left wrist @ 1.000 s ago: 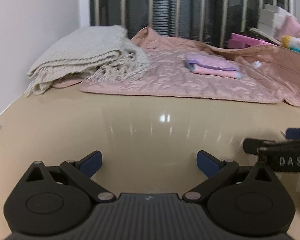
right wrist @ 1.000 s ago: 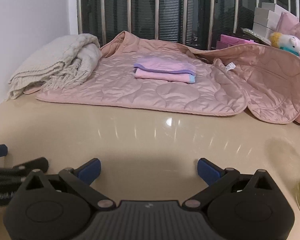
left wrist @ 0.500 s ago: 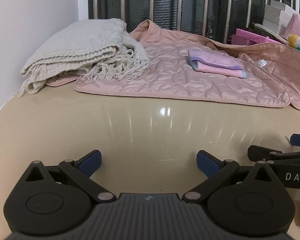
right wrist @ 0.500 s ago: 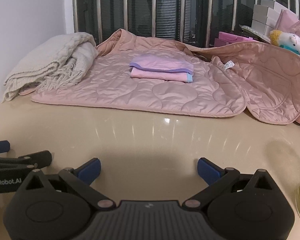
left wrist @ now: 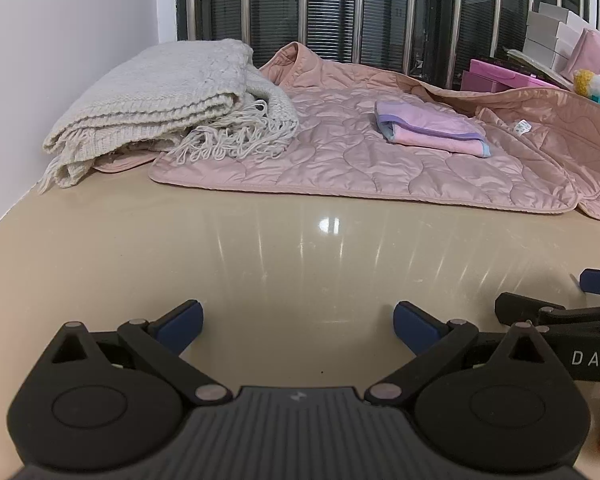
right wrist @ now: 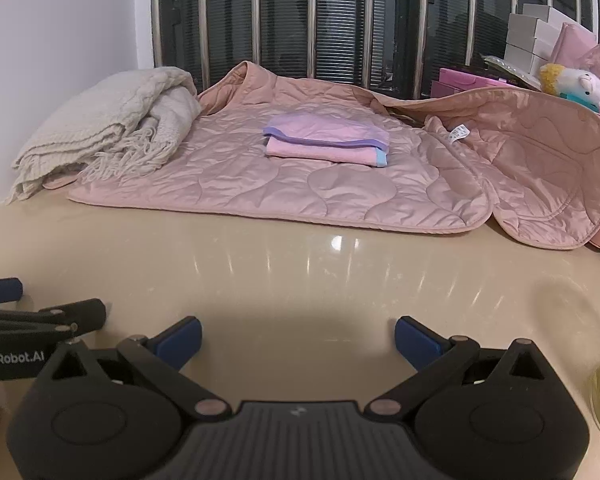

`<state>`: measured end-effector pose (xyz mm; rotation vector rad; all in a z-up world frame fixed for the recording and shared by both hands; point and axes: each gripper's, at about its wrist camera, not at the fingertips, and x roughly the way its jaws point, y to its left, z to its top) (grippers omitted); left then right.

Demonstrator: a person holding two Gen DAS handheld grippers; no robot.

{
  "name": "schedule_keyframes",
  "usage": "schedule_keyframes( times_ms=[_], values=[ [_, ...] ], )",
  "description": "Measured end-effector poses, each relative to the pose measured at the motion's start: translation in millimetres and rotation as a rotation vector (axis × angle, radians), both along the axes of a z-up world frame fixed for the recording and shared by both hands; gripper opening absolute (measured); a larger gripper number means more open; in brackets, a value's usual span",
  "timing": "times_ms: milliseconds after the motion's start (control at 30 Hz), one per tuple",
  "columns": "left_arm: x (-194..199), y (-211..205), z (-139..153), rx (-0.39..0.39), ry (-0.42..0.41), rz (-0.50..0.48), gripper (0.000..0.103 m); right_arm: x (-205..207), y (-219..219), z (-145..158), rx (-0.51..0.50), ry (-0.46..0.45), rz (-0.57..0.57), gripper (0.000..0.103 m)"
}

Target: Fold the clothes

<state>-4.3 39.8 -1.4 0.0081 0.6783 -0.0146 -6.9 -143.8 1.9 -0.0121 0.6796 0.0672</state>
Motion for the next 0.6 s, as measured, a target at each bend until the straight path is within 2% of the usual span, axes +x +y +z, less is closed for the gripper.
schedule_keyframes(
  times_ms=[600],
  values=[
    [0.4,-0.1,0.3,0.003,0.001,-0.001,0.102,2.6,1.2,0.3,0.001,0.005,0.032,0.103]
  ],
)
